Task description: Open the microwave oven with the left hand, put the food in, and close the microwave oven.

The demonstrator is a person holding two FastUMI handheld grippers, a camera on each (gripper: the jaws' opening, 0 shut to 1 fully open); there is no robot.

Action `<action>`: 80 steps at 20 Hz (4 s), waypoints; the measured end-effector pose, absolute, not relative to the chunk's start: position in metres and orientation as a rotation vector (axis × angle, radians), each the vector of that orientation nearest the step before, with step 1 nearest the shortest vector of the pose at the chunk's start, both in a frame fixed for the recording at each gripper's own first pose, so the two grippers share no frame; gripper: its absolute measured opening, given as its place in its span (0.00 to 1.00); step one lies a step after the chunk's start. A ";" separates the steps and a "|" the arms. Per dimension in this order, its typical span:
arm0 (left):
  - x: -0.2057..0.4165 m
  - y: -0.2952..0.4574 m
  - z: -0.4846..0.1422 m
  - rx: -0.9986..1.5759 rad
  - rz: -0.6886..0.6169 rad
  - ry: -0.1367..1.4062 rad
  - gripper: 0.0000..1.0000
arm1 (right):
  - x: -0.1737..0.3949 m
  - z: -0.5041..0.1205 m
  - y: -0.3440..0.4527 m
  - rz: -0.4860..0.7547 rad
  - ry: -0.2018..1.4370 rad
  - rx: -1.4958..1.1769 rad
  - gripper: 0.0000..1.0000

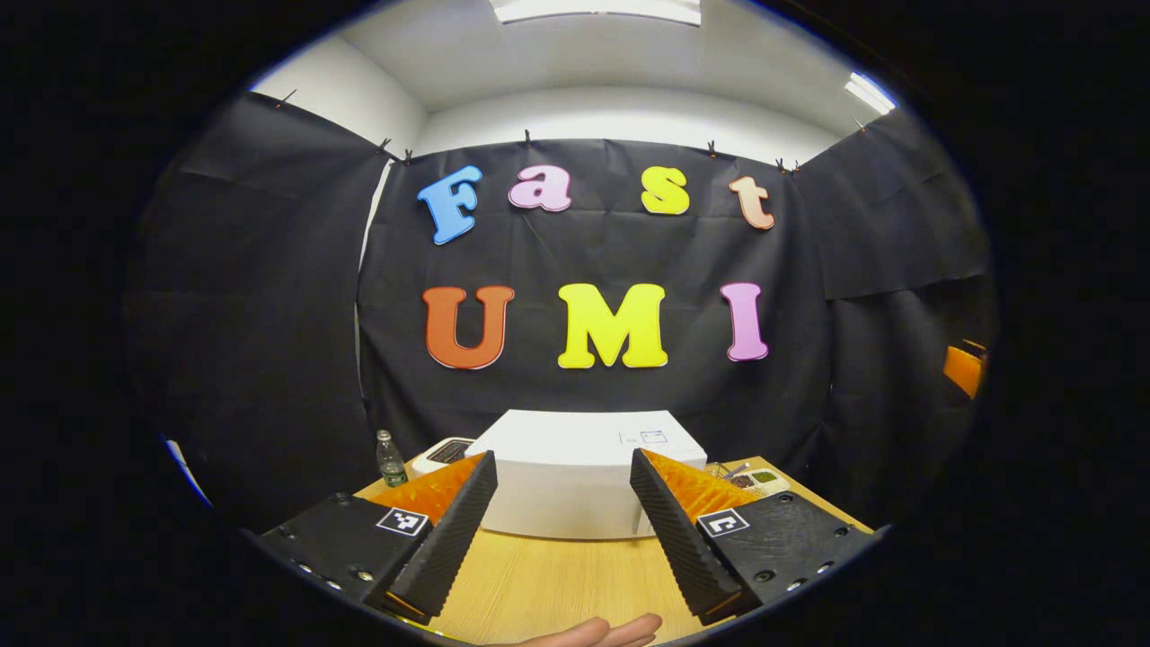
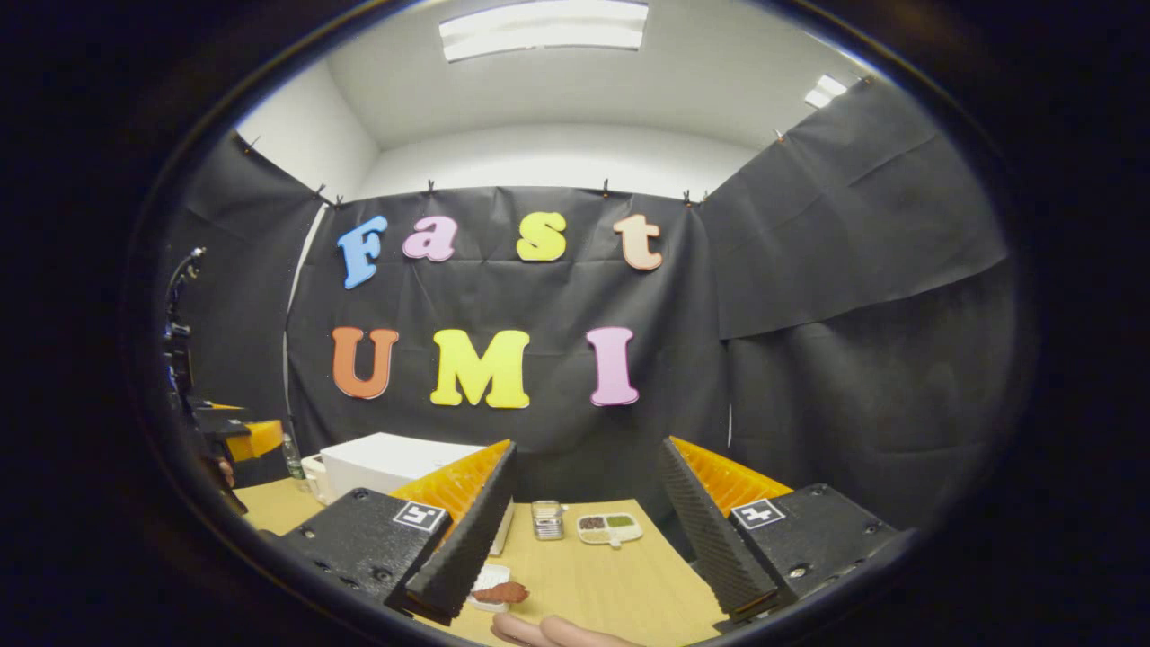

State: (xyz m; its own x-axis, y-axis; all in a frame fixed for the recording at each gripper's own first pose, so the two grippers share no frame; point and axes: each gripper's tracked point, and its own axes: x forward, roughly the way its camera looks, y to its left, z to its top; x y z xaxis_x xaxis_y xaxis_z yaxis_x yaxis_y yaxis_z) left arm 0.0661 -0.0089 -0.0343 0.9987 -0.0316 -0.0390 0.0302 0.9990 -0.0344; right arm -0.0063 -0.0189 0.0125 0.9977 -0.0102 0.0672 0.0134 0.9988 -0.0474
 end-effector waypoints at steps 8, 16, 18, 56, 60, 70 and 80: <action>0.139 -0.069 -0.101 -0.080 -0.145 0.114 0.92 | -0.007 0.008 -0.036 -0.032 -0.104 -0.066 1.00; 0.202 -0.110 -0.196 -0.120 -0.189 0.236 0.93 | -0.011 -0.005 -0.044 -0.030 -0.139 -0.114 0.90; 0.216 -0.116 -0.217 -0.118 -0.194 0.254 0.93 | -0.008 -0.012 -0.045 -0.025 -0.139 -0.128 0.90; 0.197 -0.116 -0.299 -0.090 -0.261 0.230 0.07 | 0.015 -0.101 -0.069 -0.050 0.002 -0.135 1.00; 0.166 -0.097 -0.297 -0.090 -0.268 0.235 0.07 | 0.006 -0.105 -0.052 -0.030 0.008 -0.130 1.00; 0.074 0.008 -0.297 -0.110 -0.165 0.248 0.19 | -0.014 -0.113 -0.021 0.016 0.020 -0.134 1.00; -0.004 0.144 -0.281 -0.150 0.043 0.235 0.92 | -0.026 -0.135 0.009 0.064 0.075 -0.108 1.00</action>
State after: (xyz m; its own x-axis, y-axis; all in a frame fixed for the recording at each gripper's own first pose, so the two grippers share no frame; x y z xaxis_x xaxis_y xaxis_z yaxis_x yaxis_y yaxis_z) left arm -0.0043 0.1439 -0.2813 0.9717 0.0246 -0.2349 -0.0597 0.9879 -0.1434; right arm -0.0263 0.0089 -0.1353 0.9951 0.0601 -0.0785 -0.0683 0.9921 -0.1053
